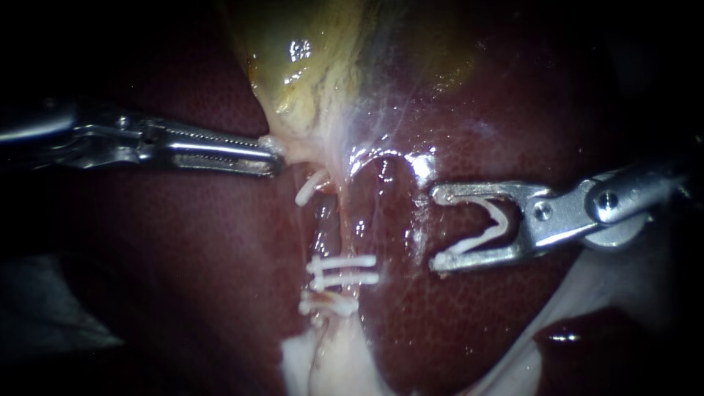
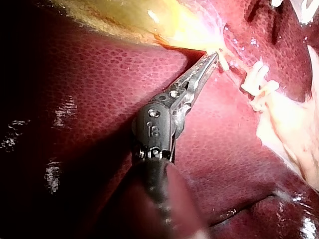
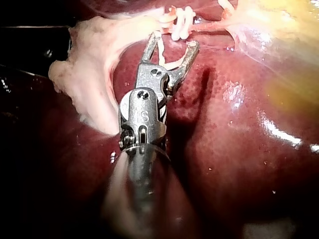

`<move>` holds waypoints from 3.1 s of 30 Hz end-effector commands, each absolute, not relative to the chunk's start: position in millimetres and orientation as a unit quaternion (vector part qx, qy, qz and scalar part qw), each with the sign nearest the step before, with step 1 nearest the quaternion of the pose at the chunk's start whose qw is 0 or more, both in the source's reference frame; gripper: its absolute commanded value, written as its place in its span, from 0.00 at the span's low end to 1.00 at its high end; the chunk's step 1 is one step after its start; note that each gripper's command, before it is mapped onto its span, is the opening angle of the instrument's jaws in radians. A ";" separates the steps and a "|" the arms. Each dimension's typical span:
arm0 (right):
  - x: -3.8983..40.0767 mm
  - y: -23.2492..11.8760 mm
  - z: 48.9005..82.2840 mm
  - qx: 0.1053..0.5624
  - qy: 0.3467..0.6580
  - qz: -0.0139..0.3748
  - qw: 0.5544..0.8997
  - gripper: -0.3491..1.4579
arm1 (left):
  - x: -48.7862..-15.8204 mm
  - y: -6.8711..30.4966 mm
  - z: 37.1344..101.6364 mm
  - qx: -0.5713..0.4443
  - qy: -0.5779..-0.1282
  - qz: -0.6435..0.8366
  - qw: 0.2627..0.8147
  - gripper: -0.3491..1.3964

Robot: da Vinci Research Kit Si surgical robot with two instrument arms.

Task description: Clipping third clip right tube

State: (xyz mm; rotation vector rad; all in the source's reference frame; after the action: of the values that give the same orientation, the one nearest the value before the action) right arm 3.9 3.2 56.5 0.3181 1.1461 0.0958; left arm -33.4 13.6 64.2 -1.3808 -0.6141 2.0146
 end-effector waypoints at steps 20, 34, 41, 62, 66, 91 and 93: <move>9.0 3.8 59.1 0.178 0.537 0.068 0.822 0.47 | -30.1 15.1 59.1 -0.526 -0.228 0.755 0.318 0.00; 15.9 3.2 67.4 0.236 0.536 0.111 0.803 0.47 | -30.2 15.0 59.1 -0.526 -0.228 0.755 0.318 0.00; 18.3 3.9 68.1 0.276 0.566 0.146 0.763 0.47 | -30.2 14.9 59.0 -0.526 -0.228 0.755 0.318 0.00; 19.1 5.9 63.1 0.386 0.639 0.188 0.638 0.45 | -30.3 14.9 59.0 -0.526 -0.228 0.755 0.318 0.00; 19.0 6.1 62.9 0.391 0.635 0.195 0.637 0.40 | -30.3 14.9 59.0 -0.526 -0.228 0.755 0.318 0.00; 17.9 6.6 61.6 0.428 0.608 0.236 0.626 0.00 | -30.4 14.9 59.1 -0.526 -0.227 0.755 0.319 0.00; 17.9 6.6 61.7 0.428 0.608 0.236 0.626 0.00 | -30.4 14.9 59.1 -0.526 -0.227 0.755 0.319 0.00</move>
State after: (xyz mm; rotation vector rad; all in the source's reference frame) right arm 17.8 6.6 61.6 0.9806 1.3945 0.5412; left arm -30.4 14.9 59.1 -1.3833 -0.5976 1.9861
